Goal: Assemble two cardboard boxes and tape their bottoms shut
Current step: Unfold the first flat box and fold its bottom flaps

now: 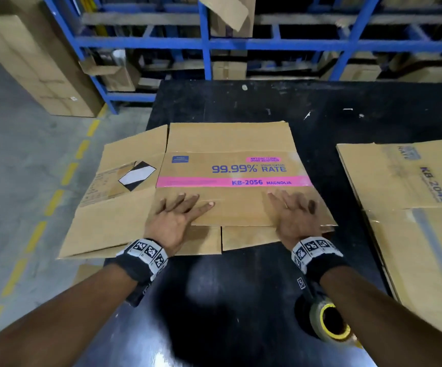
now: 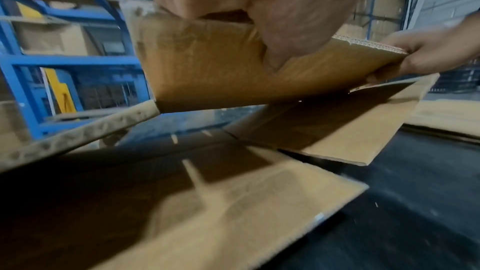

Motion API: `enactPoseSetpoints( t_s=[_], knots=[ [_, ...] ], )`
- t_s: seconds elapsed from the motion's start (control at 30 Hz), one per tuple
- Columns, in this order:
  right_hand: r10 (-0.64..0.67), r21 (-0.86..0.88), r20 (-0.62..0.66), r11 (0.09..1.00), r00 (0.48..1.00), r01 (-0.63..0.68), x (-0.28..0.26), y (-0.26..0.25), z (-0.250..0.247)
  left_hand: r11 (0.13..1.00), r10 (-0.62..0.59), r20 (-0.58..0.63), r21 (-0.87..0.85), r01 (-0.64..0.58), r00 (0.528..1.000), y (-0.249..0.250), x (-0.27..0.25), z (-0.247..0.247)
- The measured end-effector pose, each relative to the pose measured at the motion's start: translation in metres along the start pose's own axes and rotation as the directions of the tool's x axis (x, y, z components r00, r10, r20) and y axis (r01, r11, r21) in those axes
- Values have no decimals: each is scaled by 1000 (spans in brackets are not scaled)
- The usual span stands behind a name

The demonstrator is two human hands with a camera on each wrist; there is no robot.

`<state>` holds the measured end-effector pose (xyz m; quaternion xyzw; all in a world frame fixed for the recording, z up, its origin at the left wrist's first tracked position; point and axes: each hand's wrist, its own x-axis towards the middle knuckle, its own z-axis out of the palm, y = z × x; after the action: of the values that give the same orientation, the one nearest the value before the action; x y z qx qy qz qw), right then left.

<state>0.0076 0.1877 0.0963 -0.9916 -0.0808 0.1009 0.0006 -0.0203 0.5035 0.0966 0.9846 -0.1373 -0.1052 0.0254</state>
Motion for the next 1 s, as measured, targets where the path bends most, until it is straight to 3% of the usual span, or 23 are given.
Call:
enactPoseSetpoints(
  t_s=[0.13,0.4,0.5,0.7,0.8,0.9,1.0],
  knots=[
    [17,74,-141,997,990,-7,7,-5,-53,999,-24,-205,-34,17,978,-4,-10,-57],
    [-84,66,-342,991,936,113,5,-38,-123,995,-95,-428,-32,90,899,-22,-57,-118],
    [-115,59,-394,987,912,150,12,-53,-135,994,-105,-420,-53,91,902,-37,-61,-126],
    [-107,31,-252,992,962,119,14,-51,-98,988,-147,-325,-91,124,934,-40,-54,-80],
    [-105,14,-239,994,965,111,12,-31,-87,974,-225,-346,-40,225,911,-31,-48,-72],
    [55,60,-333,998,941,-37,9,-10,-93,910,-411,-285,-68,410,866,-34,-47,-77],
    [179,144,-225,978,958,-150,5,-1,-98,907,-415,-270,-195,373,869,-40,-53,-78]
  ],
)
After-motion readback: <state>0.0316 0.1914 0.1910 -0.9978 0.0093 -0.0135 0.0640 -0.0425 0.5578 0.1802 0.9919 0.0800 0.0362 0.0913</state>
